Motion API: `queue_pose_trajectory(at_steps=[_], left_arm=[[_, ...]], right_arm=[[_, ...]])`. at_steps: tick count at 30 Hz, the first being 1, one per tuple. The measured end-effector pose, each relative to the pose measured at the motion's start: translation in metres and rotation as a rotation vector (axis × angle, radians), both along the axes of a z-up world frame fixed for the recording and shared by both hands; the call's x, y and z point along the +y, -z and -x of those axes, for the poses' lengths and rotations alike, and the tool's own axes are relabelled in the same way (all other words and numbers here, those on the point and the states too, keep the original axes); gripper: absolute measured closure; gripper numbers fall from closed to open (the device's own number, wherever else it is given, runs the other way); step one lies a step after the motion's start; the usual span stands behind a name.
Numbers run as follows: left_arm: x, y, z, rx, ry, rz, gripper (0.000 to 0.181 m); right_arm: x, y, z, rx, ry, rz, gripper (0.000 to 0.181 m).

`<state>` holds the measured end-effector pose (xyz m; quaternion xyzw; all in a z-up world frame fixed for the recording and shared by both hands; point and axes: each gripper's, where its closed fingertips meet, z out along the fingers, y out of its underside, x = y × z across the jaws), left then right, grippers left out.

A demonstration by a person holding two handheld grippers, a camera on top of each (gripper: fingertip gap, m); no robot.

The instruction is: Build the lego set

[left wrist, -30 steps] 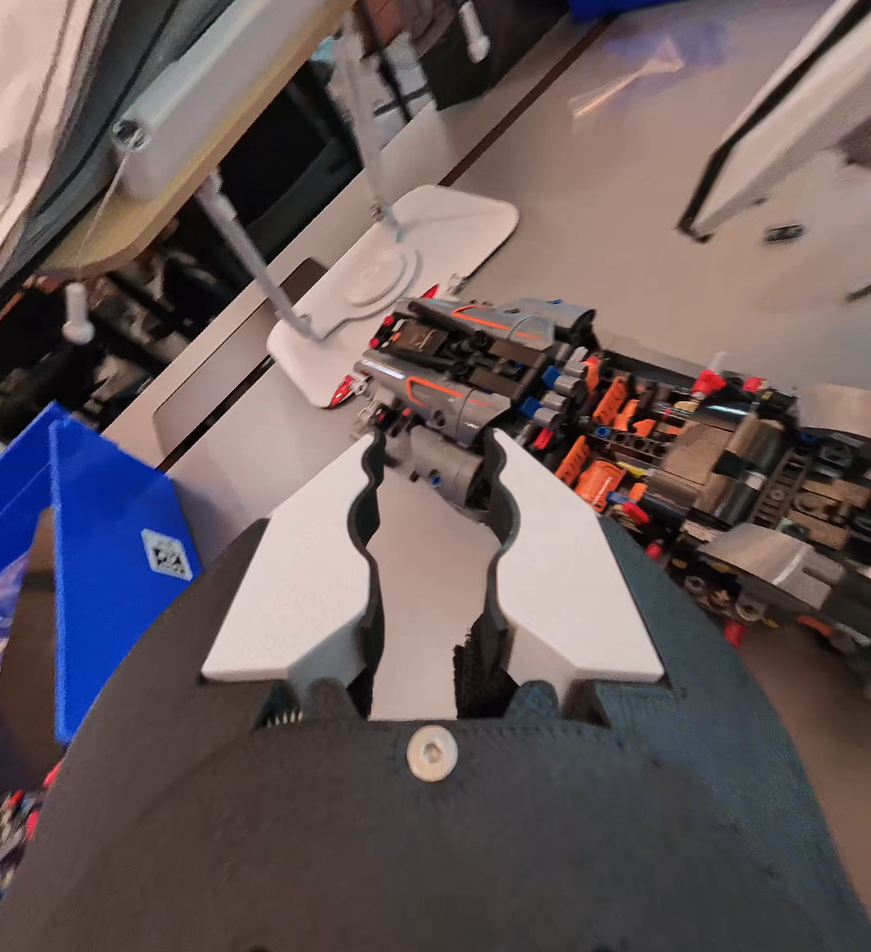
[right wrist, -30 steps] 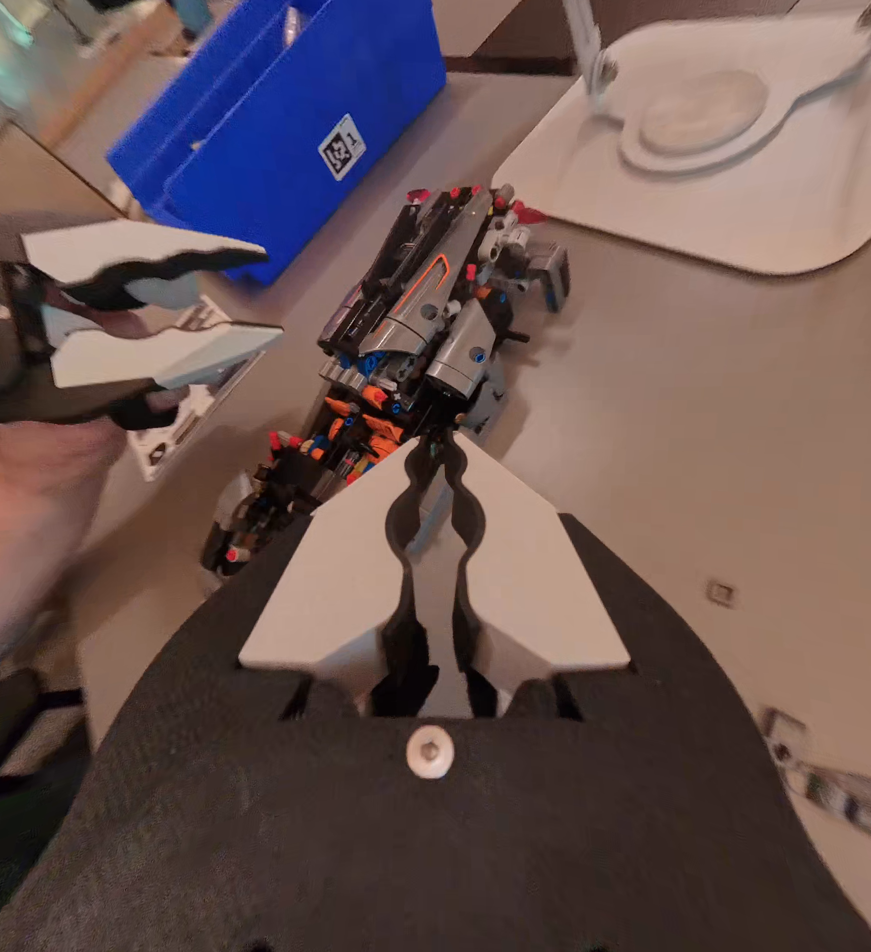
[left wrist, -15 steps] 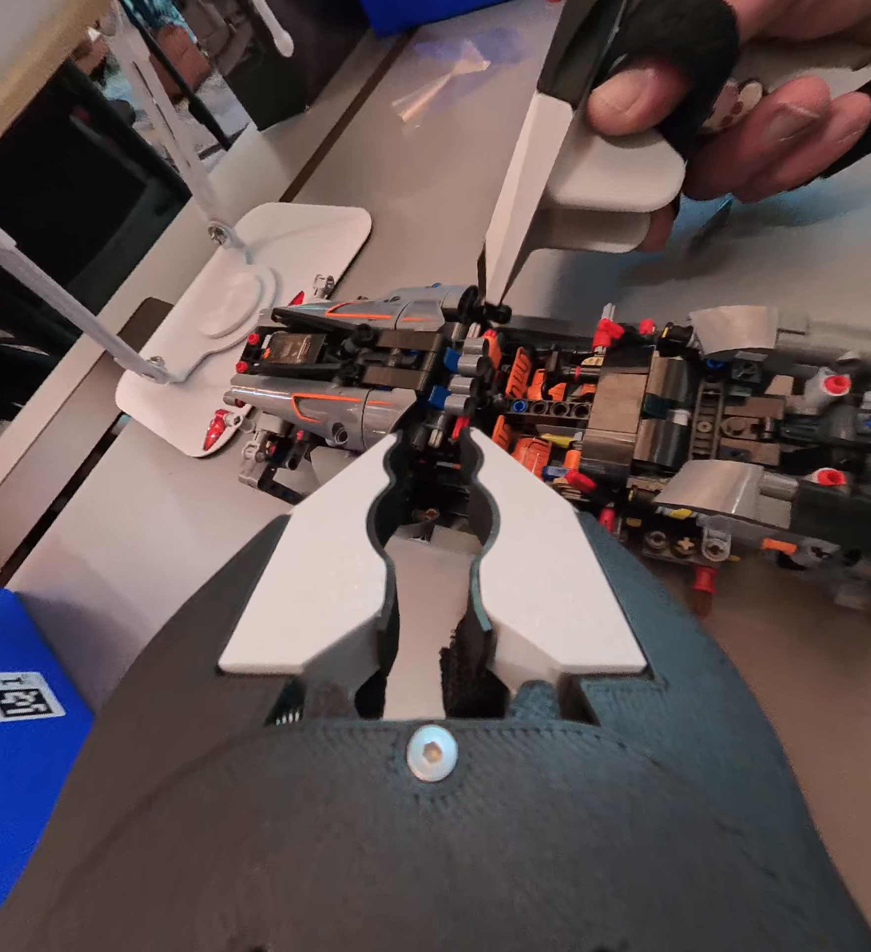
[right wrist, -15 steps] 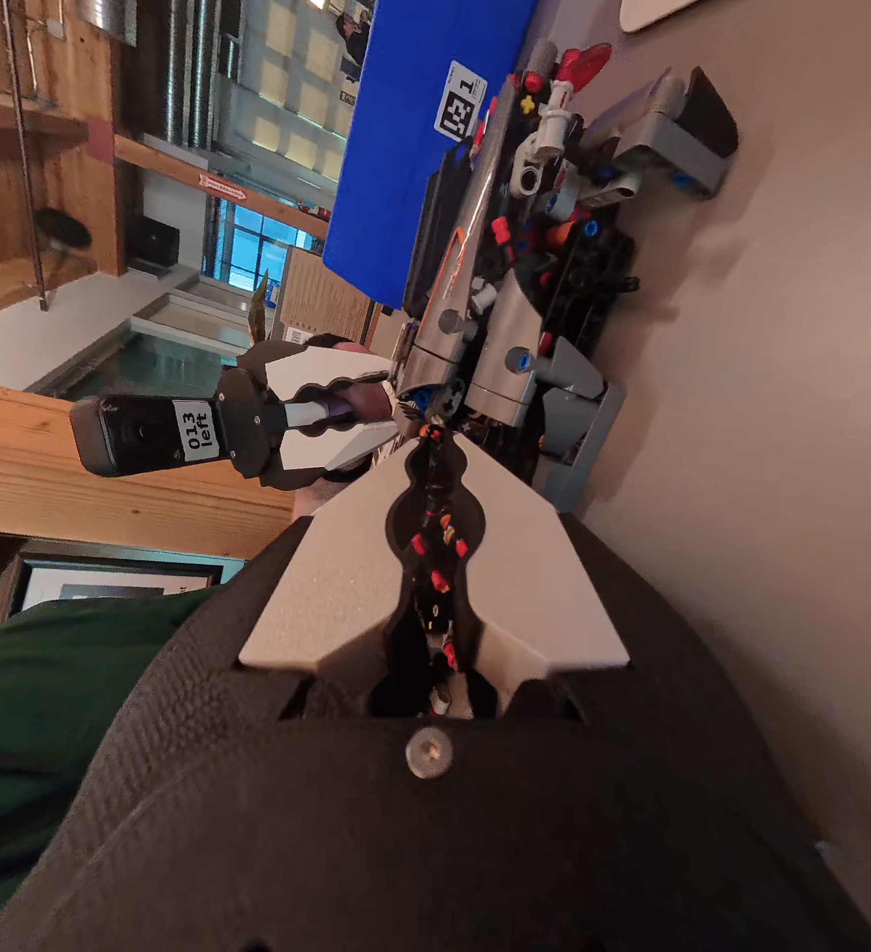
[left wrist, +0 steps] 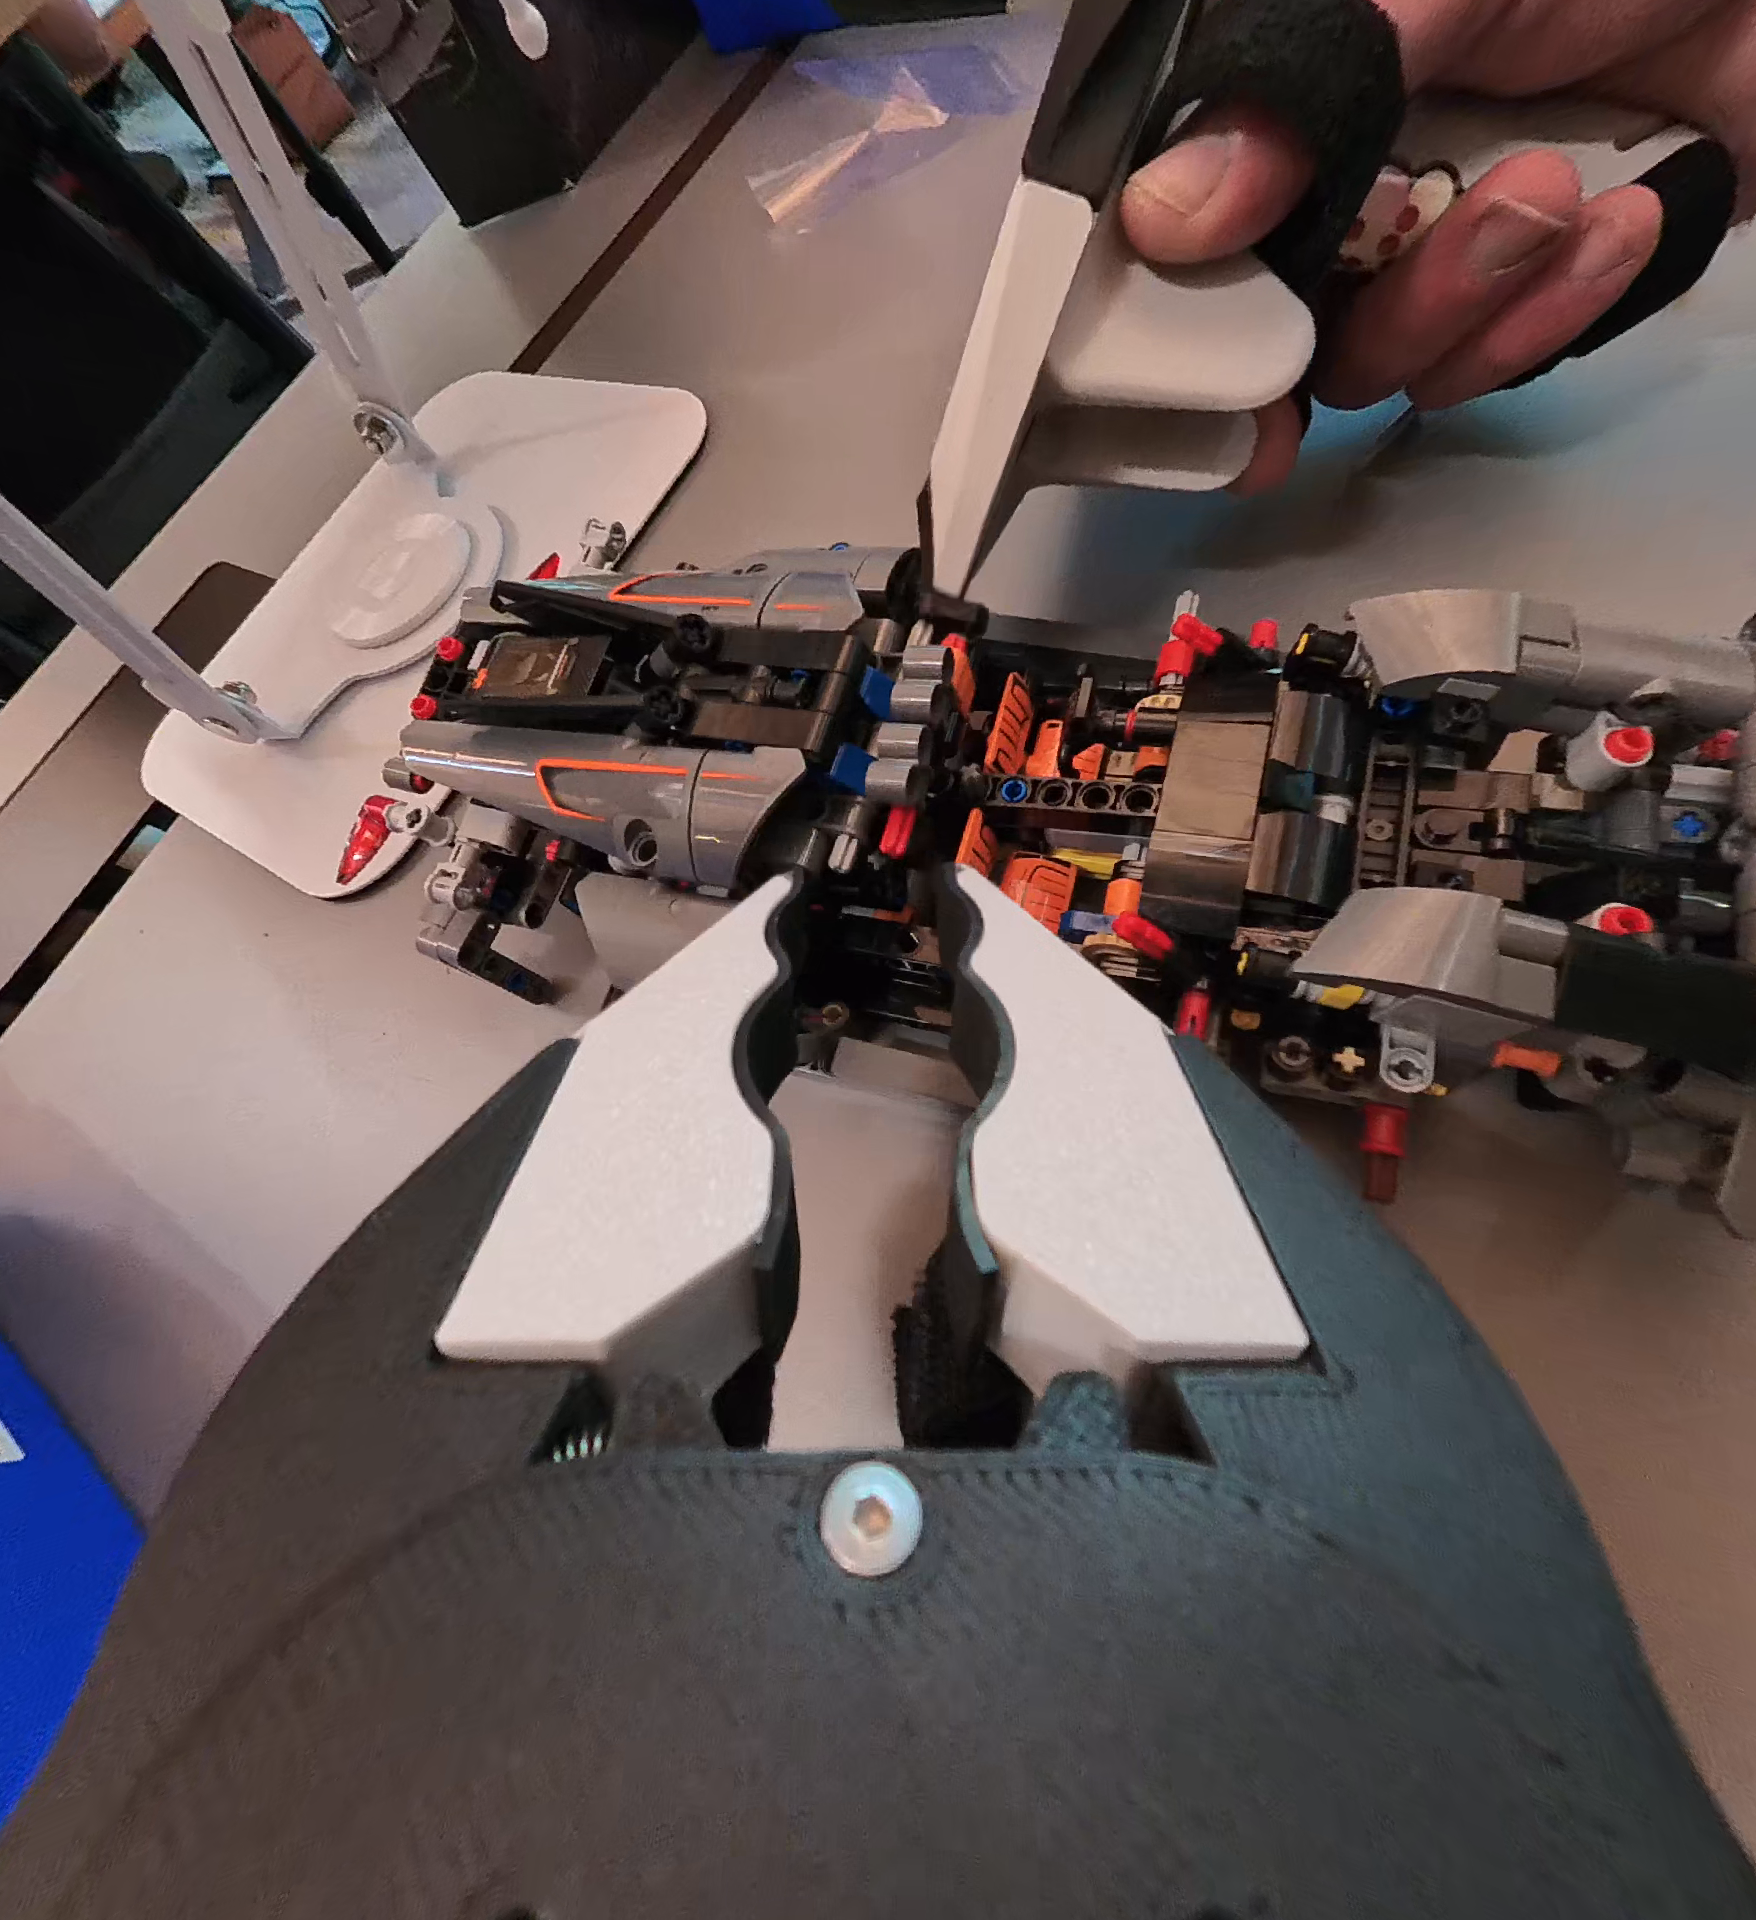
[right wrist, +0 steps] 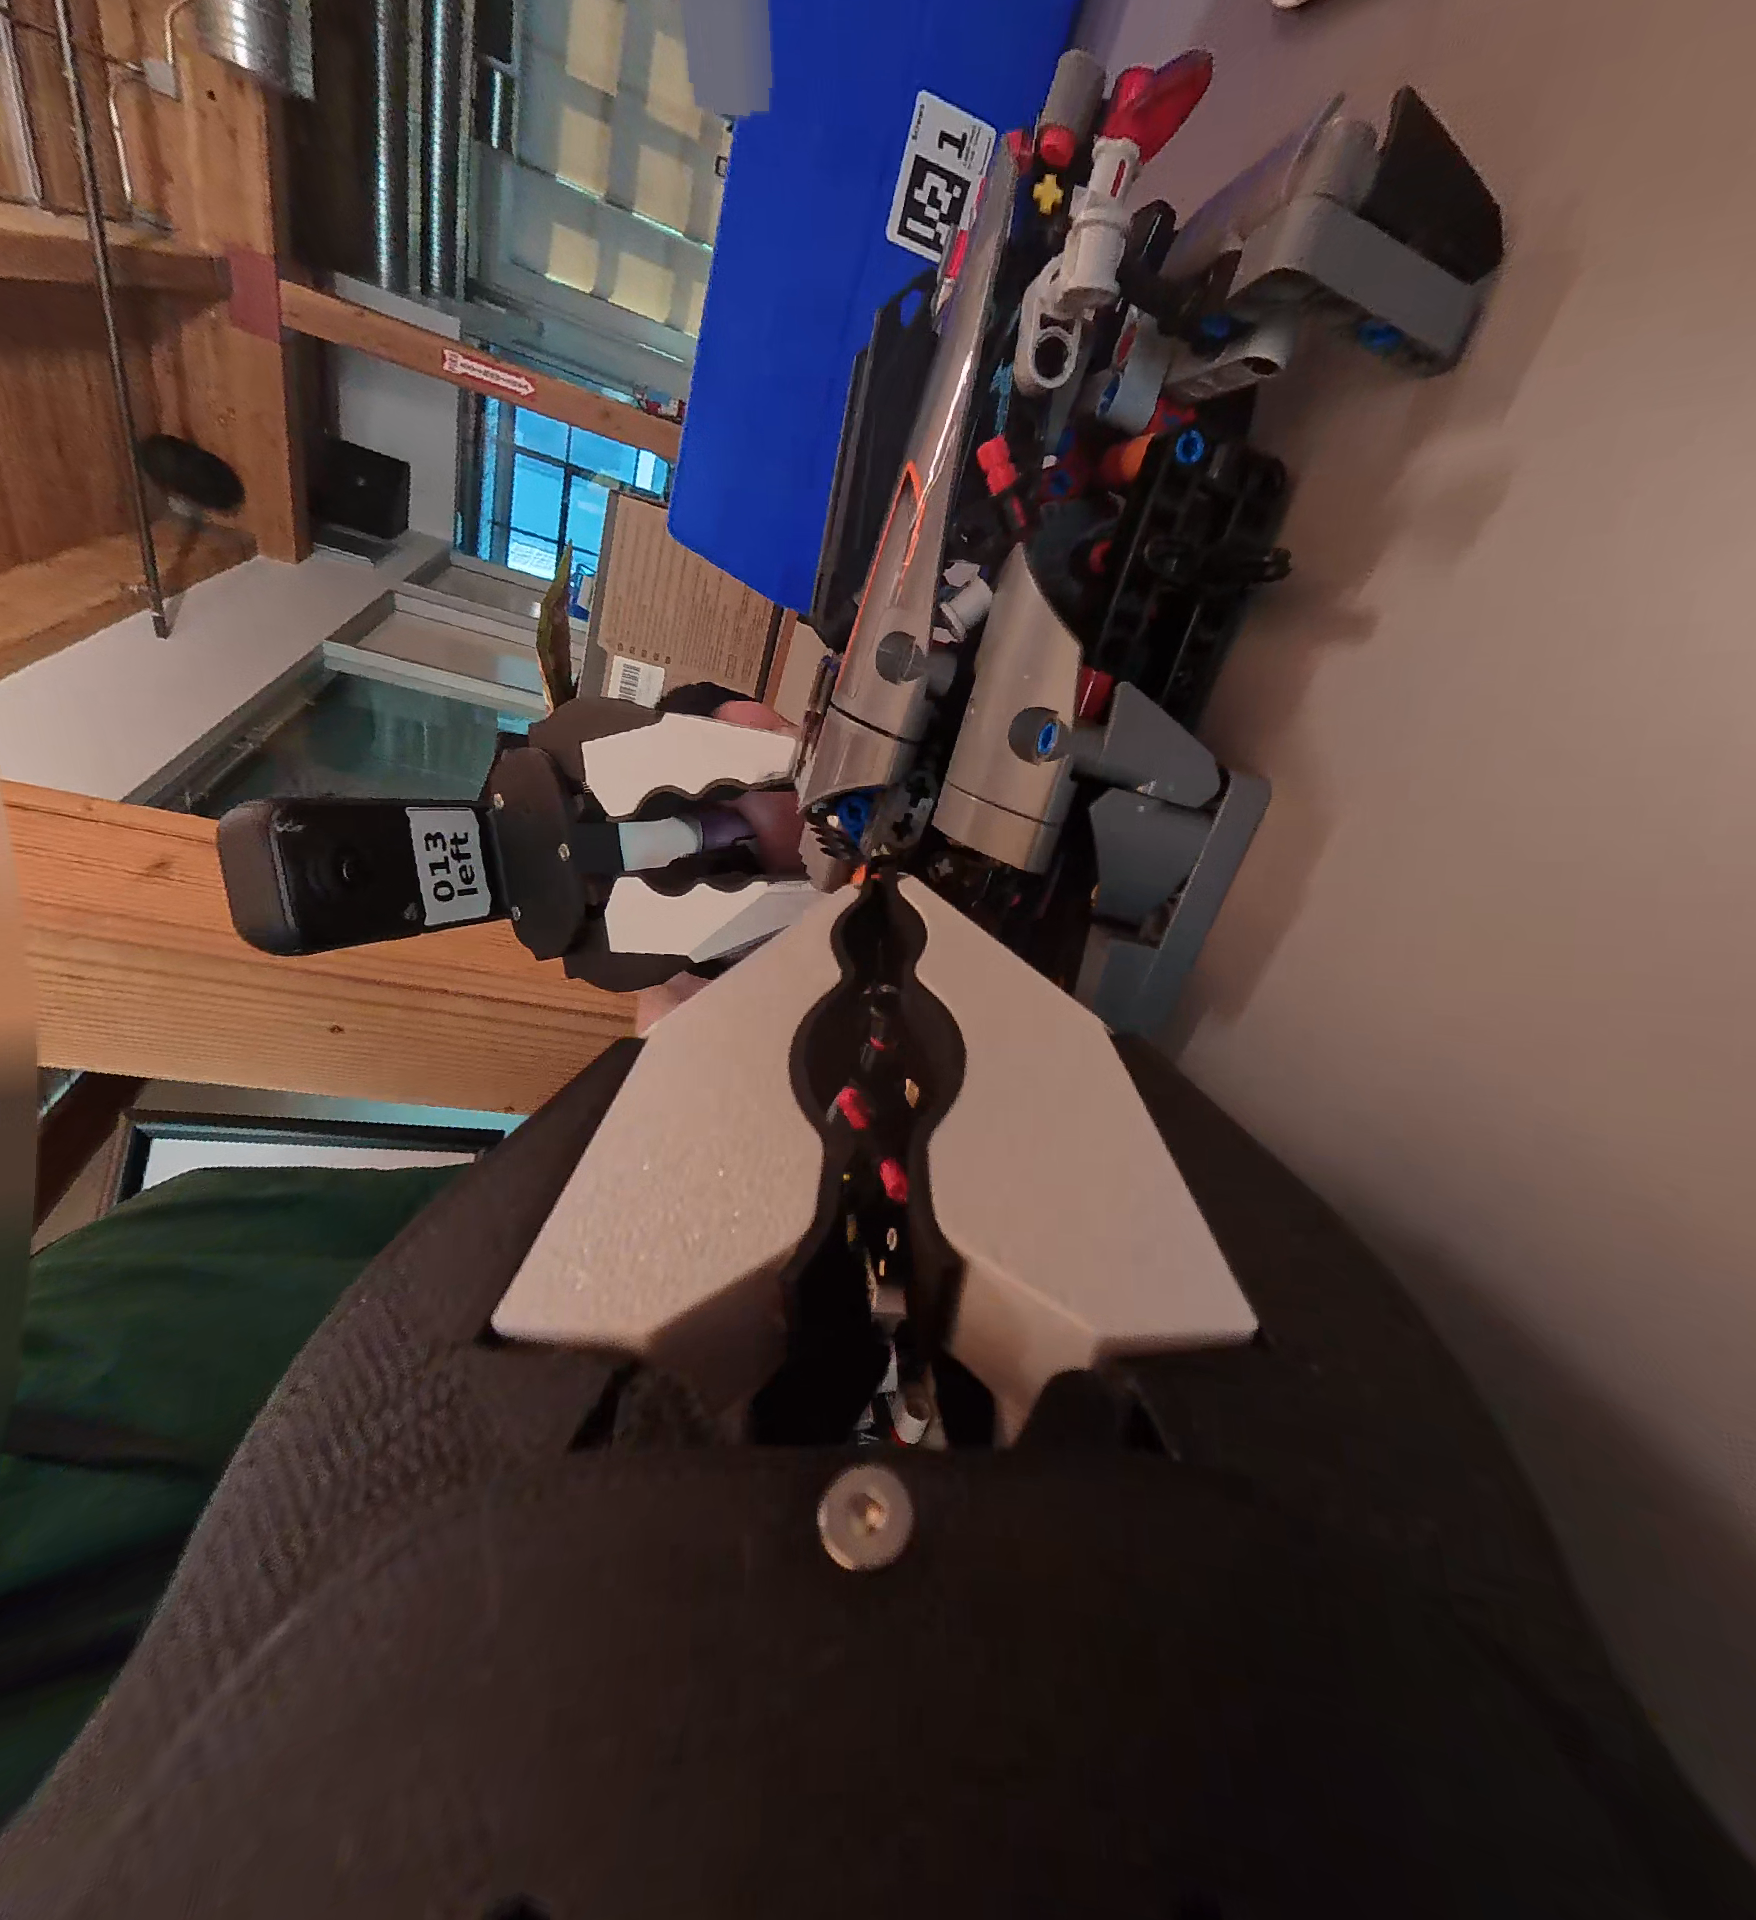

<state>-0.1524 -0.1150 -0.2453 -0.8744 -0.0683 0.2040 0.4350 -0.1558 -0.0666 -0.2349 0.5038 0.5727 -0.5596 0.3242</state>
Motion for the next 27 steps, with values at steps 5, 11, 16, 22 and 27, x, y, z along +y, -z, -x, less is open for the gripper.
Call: queue_pose_trajectory(at_steps=[5, 11, 16, 22, 27], left_arm=[[0.0013, -0.0022, -0.0005, 0.020, -0.002, 0.004, 0.159], [0.0030, -0.0016, 0.0003, 0.037, -0.022, 0.023, 0.160], [0.0021, -0.0010, 0.0023, 0.033, -0.037, 0.023, 0.161], [0.0020, -0.0014, 0.0055, 0.019, -0.064, 0.014, 0.161], [0.0007, -0.0017, 0.0076, 0.002, -0.094, 0.019, 0.161]], right_arm=[[-0.0004, 0.0001, 0.0010, 0.015, 0.016, 0.002, 0.181], [0.0009, 0.0026, 0.0012, 0.018, 0.040, -0.001, 0.181], [-0.0005, 0.0016, 0.0026, 0.014, 0.036, 0.010, 0.181], [-0.0005, 0.0029, 0.0045, 0.007, 0.034, 0.011, 0.181], [-0.0019, 0.0045, 0.0042, 0.000, 0.024, 0.010, 0.181]])
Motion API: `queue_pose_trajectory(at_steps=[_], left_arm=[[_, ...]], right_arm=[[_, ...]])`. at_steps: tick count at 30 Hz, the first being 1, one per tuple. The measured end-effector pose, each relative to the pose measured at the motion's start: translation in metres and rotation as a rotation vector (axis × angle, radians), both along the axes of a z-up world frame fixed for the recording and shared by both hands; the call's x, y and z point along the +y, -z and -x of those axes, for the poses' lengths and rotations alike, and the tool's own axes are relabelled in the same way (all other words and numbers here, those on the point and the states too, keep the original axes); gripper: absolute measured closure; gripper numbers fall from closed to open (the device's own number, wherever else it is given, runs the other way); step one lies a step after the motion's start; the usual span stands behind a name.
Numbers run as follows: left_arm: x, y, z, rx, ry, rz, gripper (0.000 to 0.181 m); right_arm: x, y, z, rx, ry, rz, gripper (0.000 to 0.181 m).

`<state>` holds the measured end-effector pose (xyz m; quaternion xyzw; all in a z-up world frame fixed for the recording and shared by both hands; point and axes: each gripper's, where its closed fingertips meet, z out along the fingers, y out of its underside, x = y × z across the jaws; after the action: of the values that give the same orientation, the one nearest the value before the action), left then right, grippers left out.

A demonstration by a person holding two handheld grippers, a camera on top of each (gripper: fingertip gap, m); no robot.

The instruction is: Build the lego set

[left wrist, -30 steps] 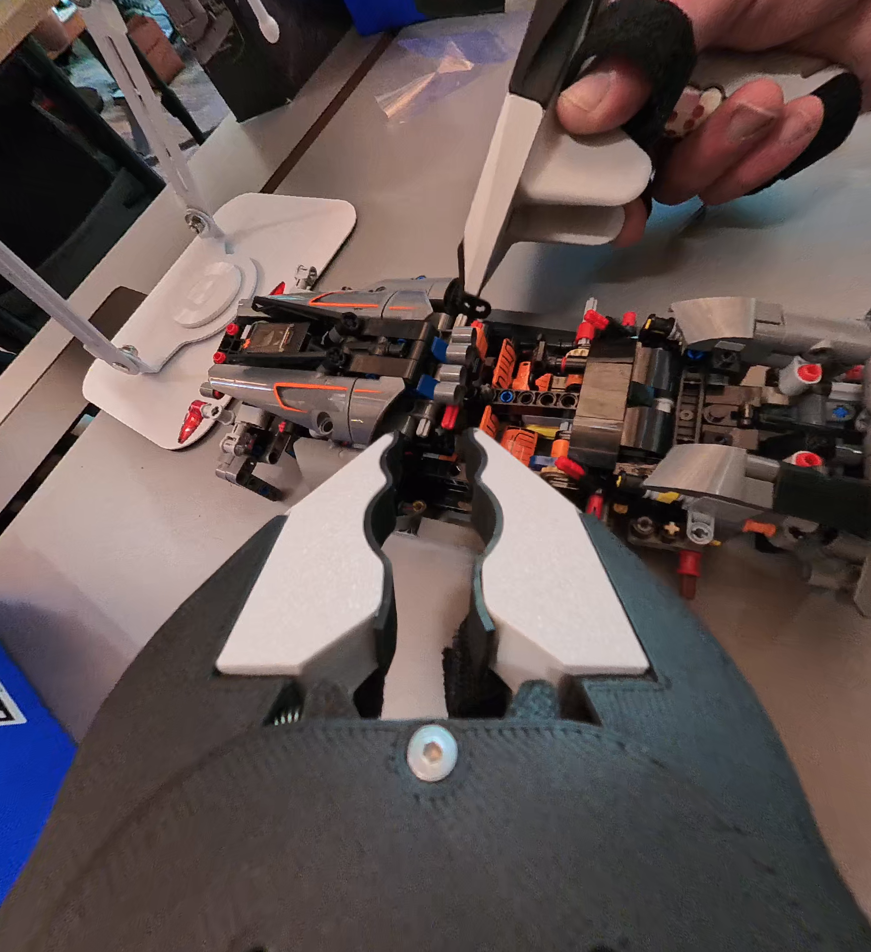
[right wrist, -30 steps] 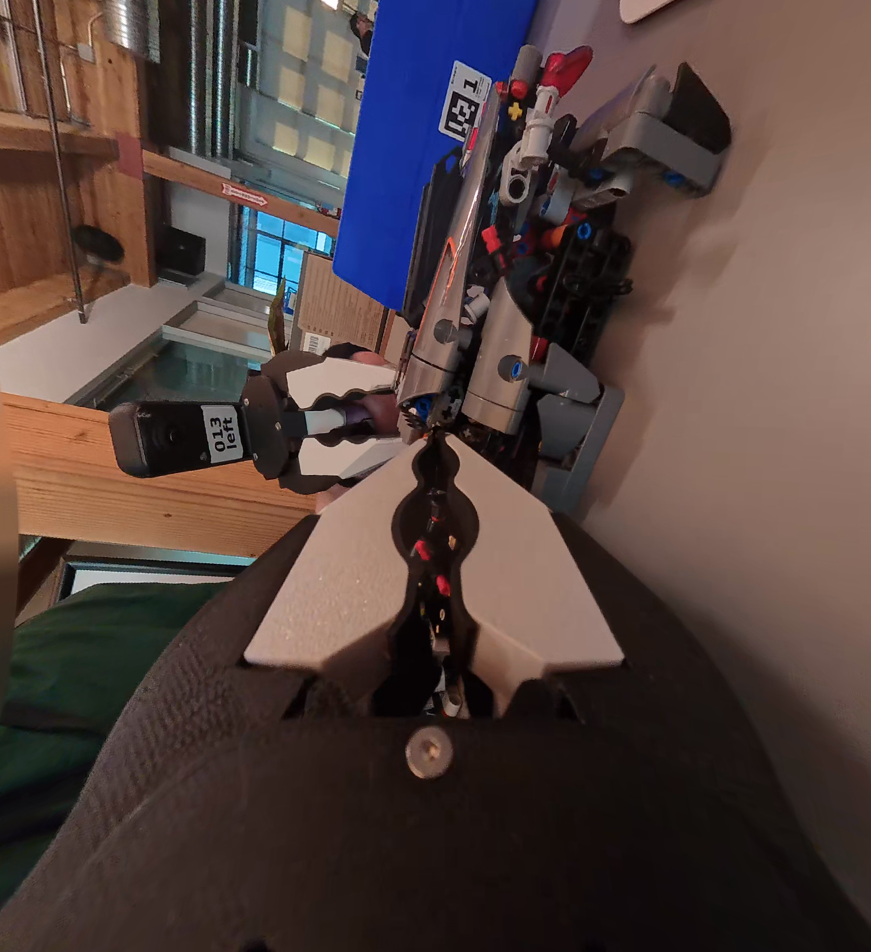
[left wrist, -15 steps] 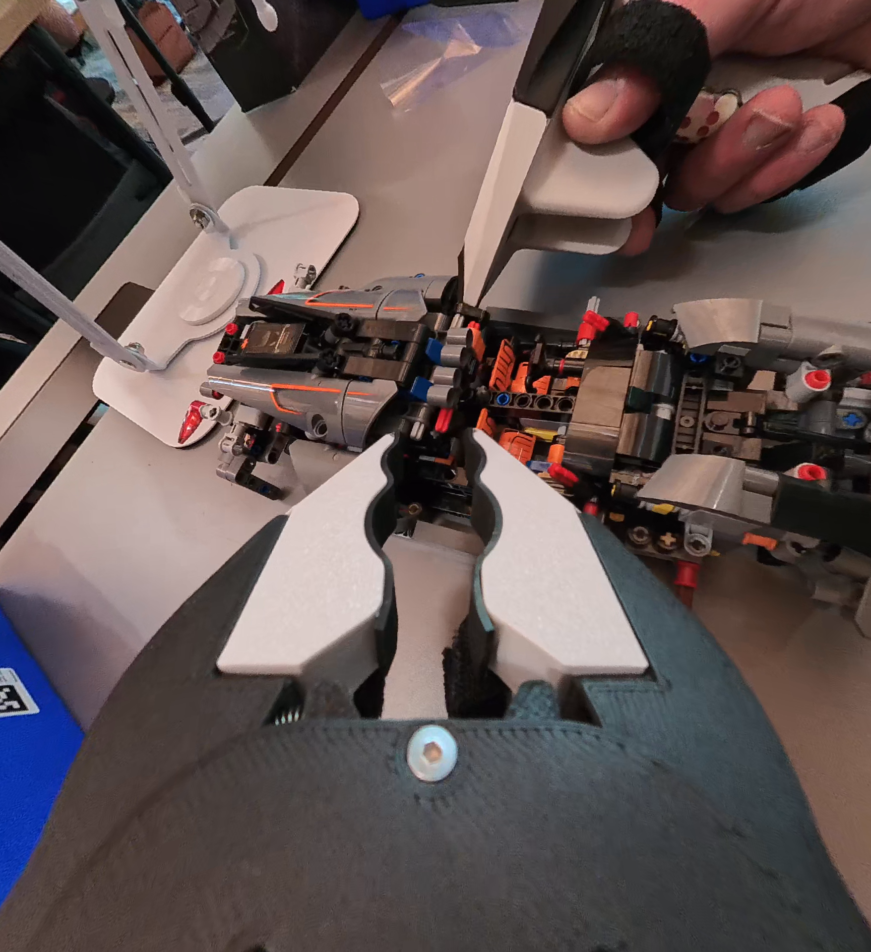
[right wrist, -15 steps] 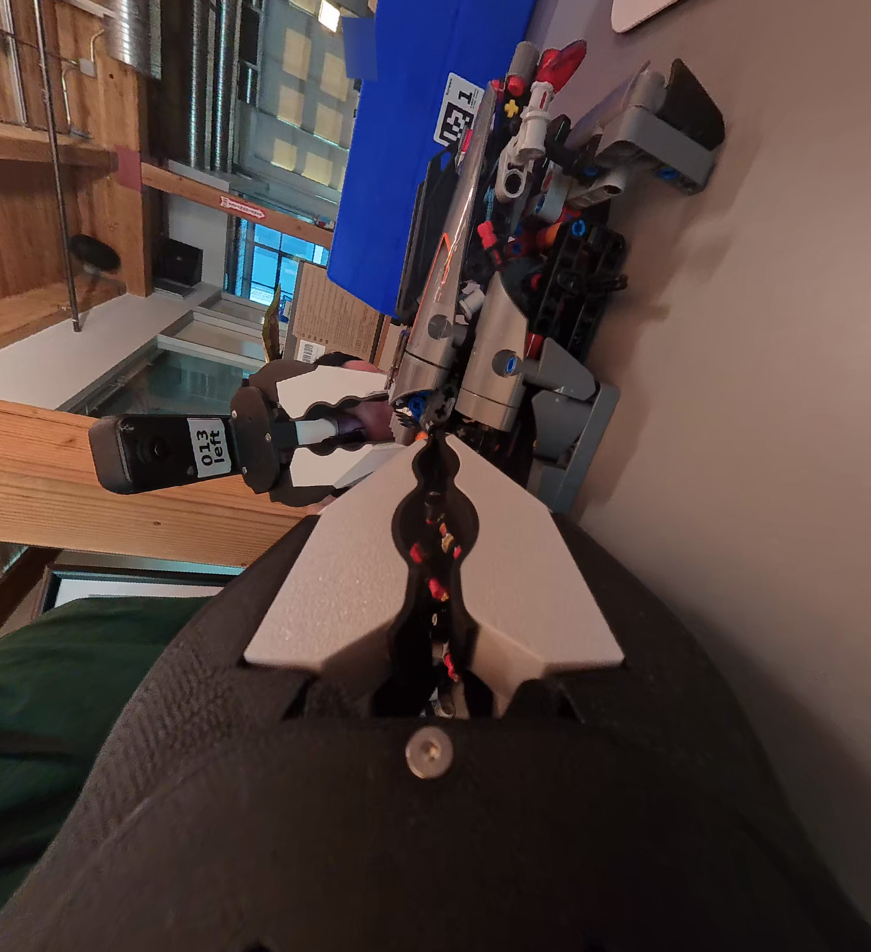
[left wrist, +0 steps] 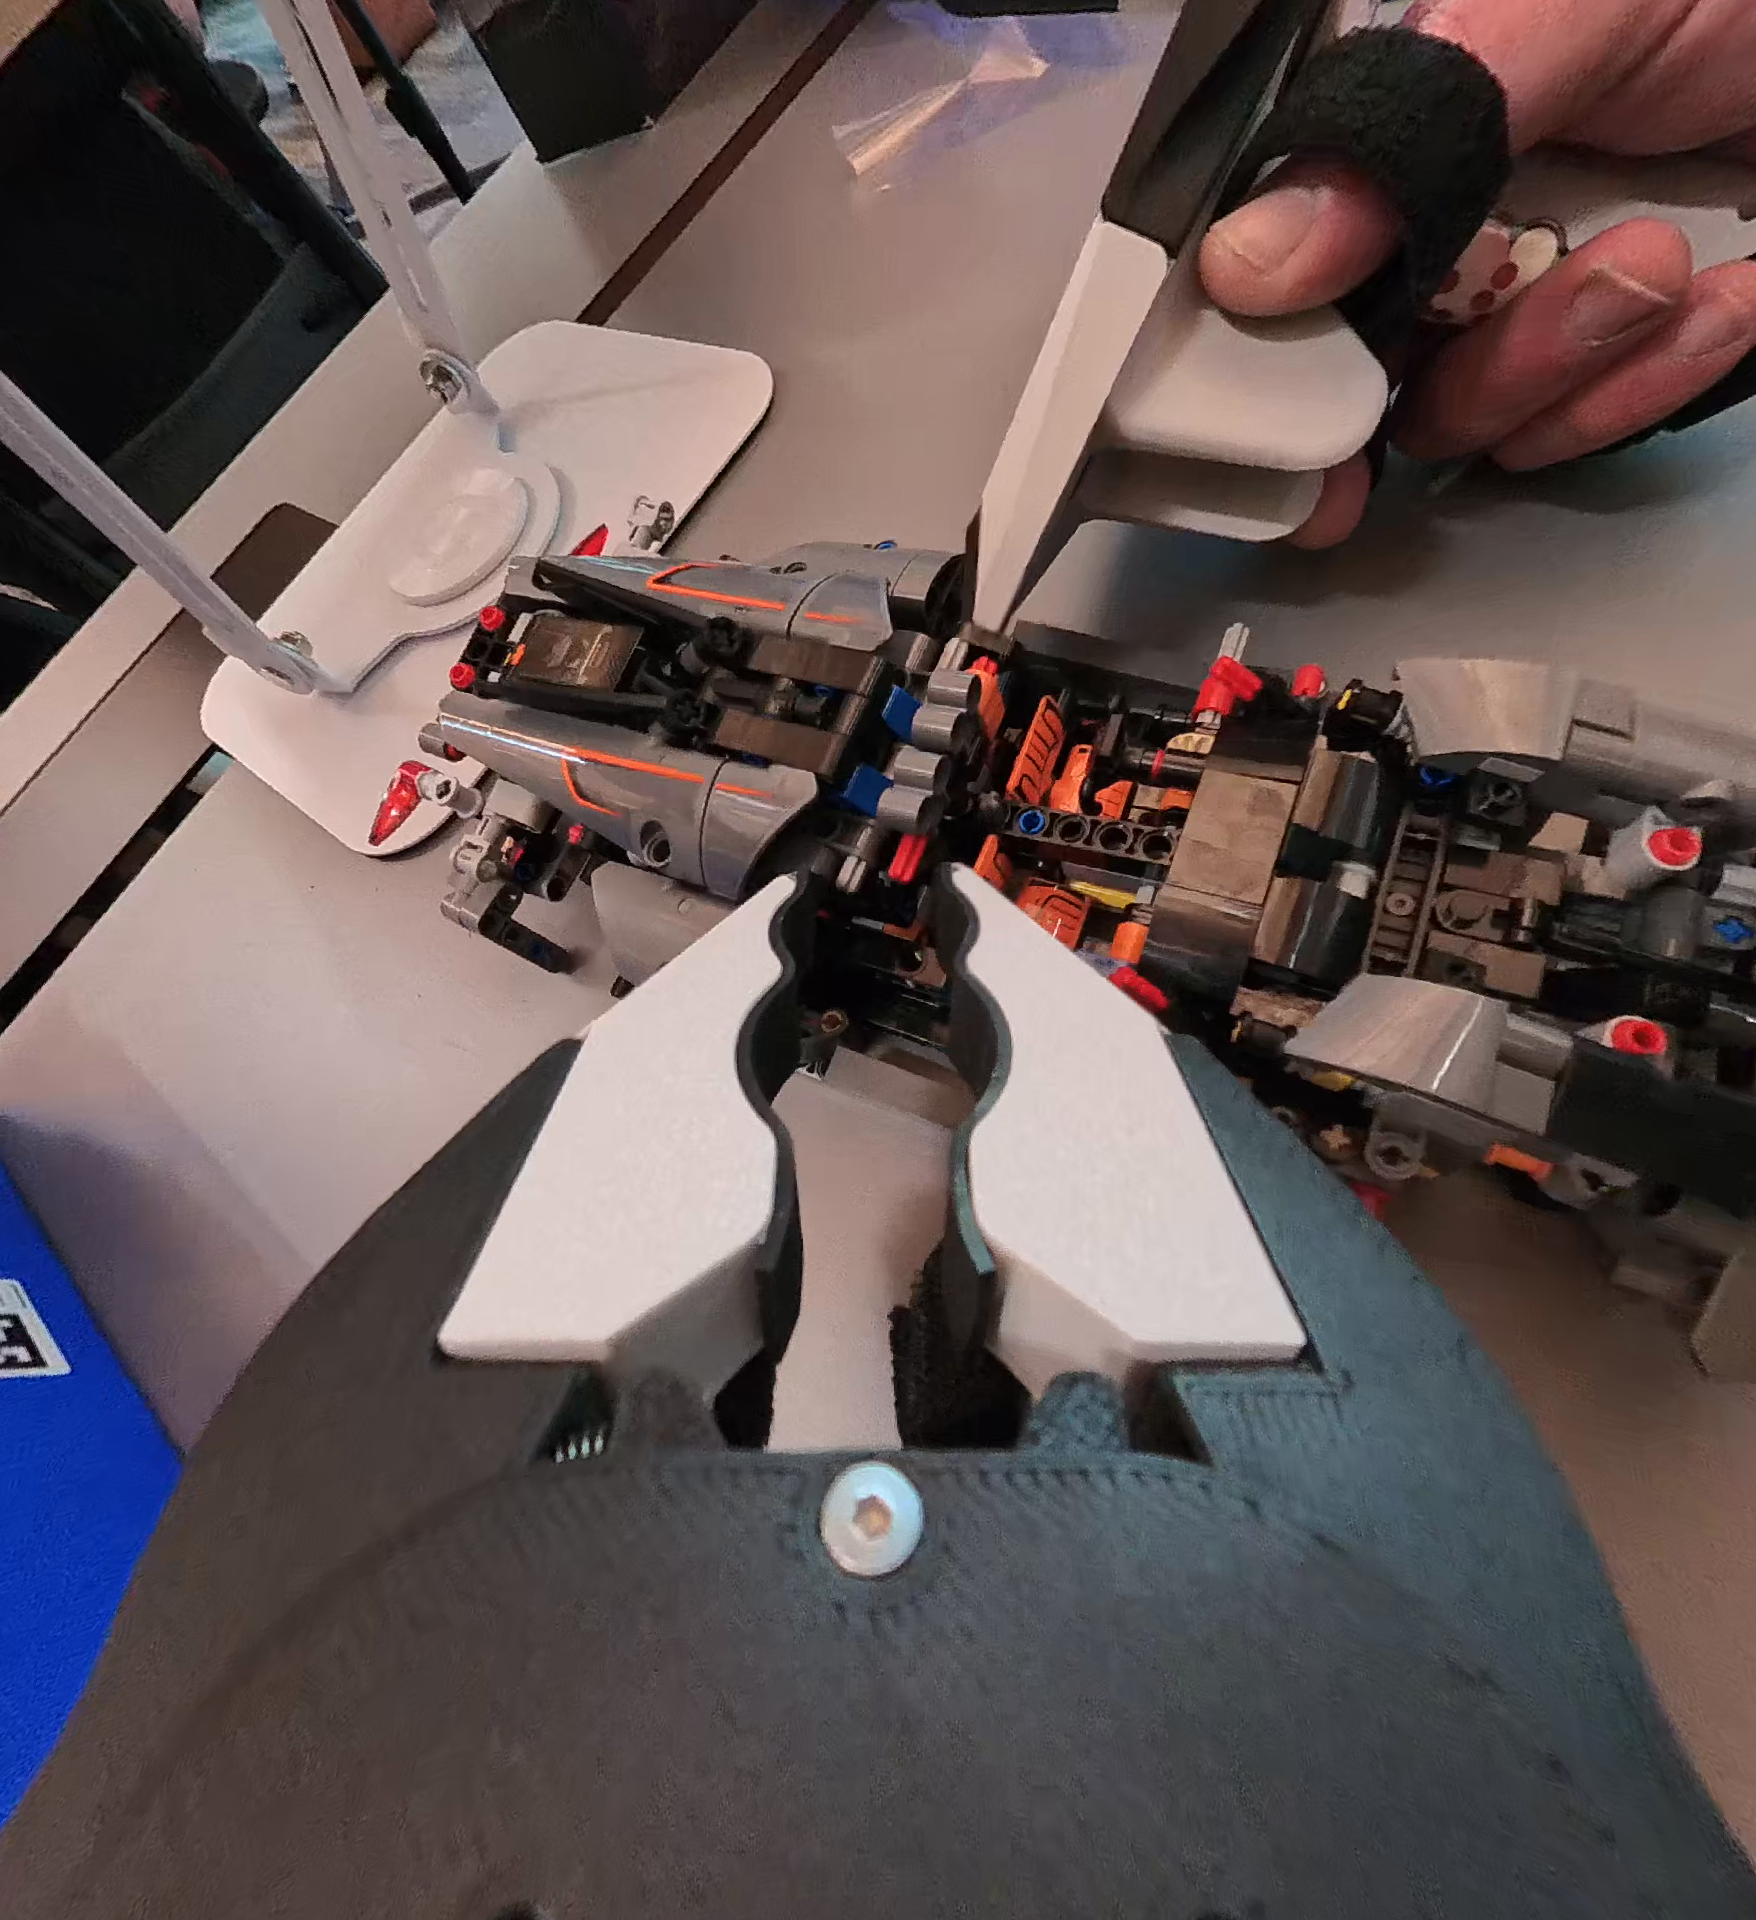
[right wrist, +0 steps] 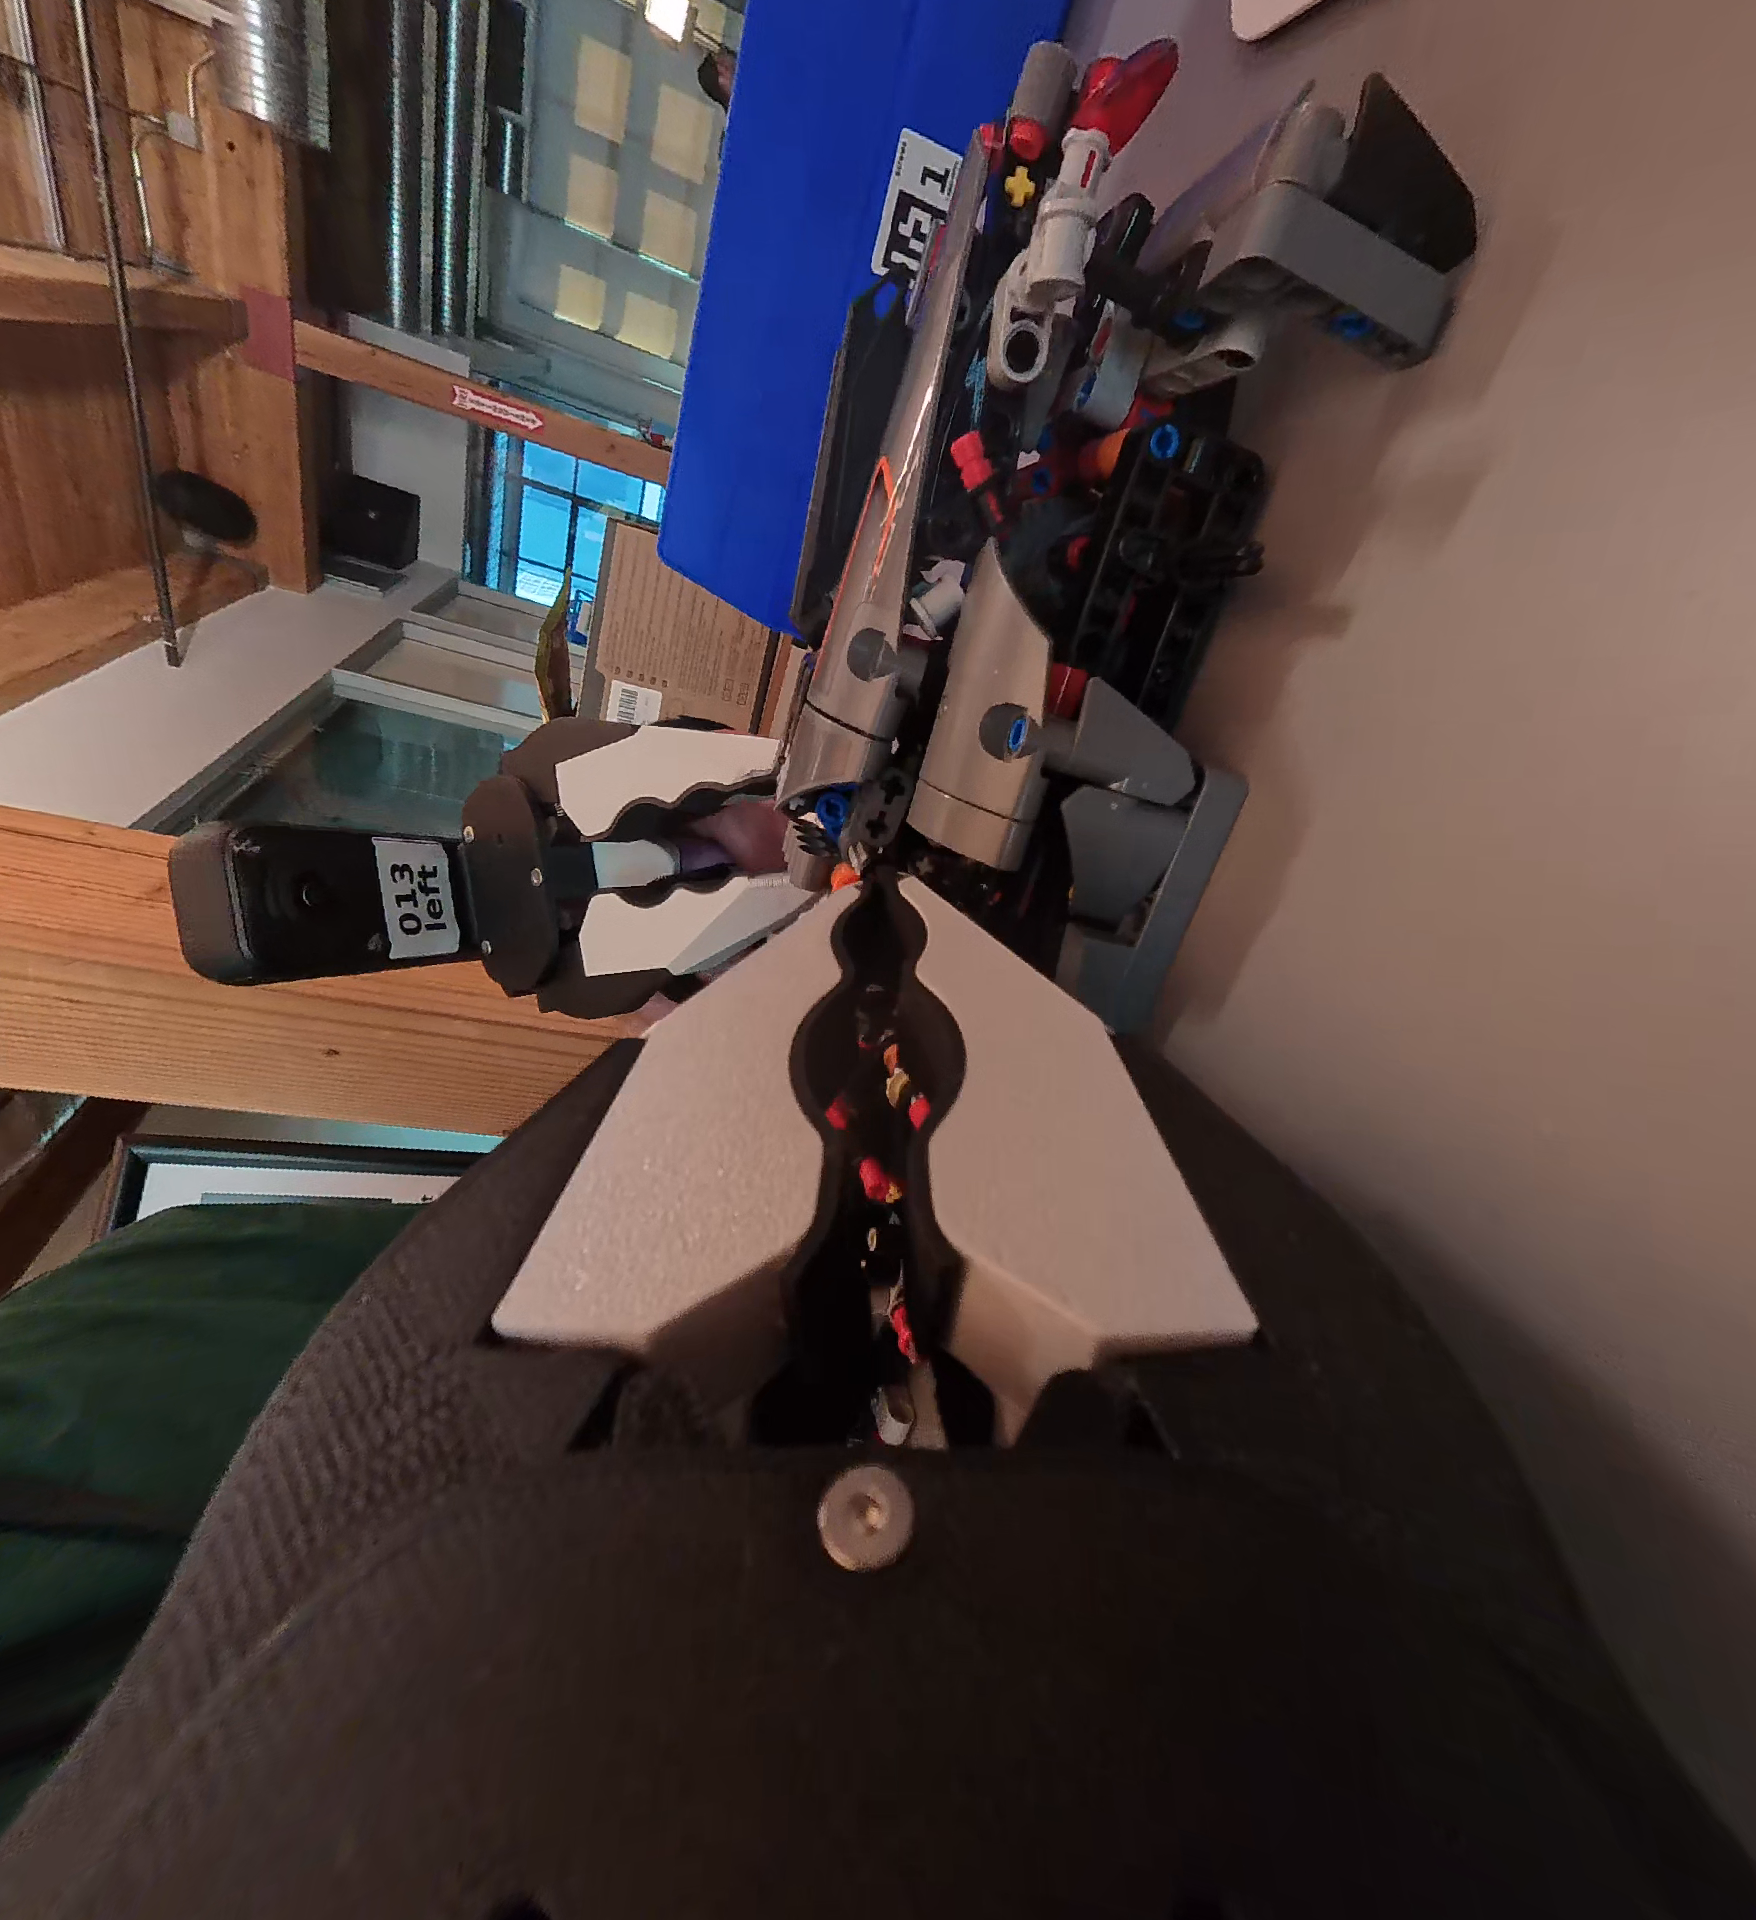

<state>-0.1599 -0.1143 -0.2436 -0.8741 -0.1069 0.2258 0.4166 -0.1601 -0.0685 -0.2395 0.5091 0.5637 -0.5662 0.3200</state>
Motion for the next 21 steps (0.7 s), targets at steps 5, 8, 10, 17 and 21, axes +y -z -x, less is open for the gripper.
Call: queue_pose_trajectory(at_steps=[5, 8, 10, 17, 21], left_arm=[[-0.0046, -0.0010, -0.0018, 0.007, -0.006, 0.021, 0.166], [-0.0073, -0.0006, -0.0038, 0.020, -0.001, 0.049, 0.170], [-0.0071, -0.0027, -0.0047, 0.003, -0.001, 0.023, 0.170], [-0.0064, 0.0064, -0.0002, -0.011, -0.019, 0.043, 0.168], [-0.0059, 0.0066, 0.0000, -0.003, -0.016, 0.044, 0.169]], right_arm=[[-0.0021, 0.0005, -0.0004, -0.006, -0.010, 0.003, 0.181], [-0.0034, 0.0002, -0.0004, -0.008, -0.015, 0.006, 0.181], [-0.0045, 0.0002, -0.0003, -0.009, -0.018, 0.008, 0.181], [-0.0062, -0.0015, 0.0009, -0.015, -0.020, 0.028, 0.181], [-0.0062, -0.0019, 0.0010, -0.025, -0.019, 0.038, 0.181]])
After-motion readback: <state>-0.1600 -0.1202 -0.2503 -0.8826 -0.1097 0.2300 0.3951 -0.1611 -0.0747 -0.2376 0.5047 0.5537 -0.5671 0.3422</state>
